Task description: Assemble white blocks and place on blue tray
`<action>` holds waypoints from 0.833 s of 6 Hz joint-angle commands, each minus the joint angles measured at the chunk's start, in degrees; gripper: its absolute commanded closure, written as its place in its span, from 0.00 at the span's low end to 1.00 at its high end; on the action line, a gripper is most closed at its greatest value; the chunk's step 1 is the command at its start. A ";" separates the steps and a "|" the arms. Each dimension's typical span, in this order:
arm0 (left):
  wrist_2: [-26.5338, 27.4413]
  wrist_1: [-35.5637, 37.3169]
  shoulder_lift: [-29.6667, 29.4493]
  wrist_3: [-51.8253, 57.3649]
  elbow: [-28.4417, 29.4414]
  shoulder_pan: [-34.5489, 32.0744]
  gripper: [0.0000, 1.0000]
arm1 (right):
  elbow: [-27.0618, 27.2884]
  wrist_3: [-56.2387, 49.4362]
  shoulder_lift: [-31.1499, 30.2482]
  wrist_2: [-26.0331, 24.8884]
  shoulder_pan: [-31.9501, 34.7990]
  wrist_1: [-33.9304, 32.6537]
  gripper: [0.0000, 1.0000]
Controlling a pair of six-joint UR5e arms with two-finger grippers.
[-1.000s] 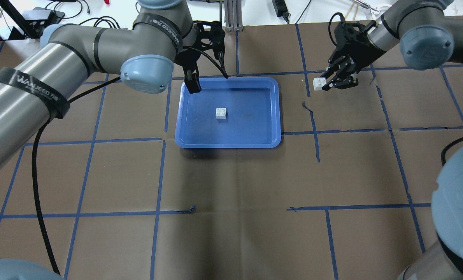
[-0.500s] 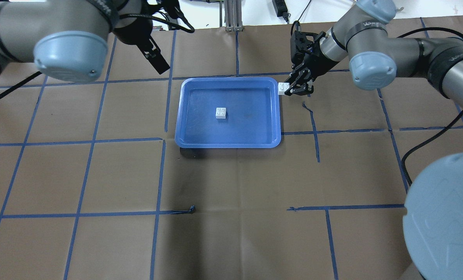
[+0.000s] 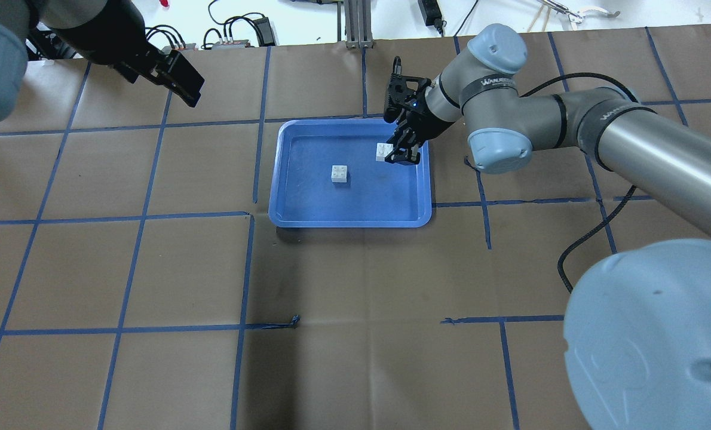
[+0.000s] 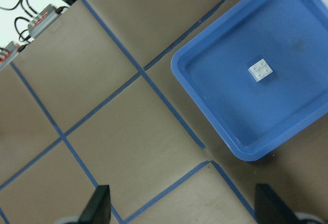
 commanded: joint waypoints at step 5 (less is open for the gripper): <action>-0.07 -9.37 0.76 -17.34 -0.14 1.21 0.01 | 0.07 2.03 6.06 -0.20 3.25 -9.13 0.69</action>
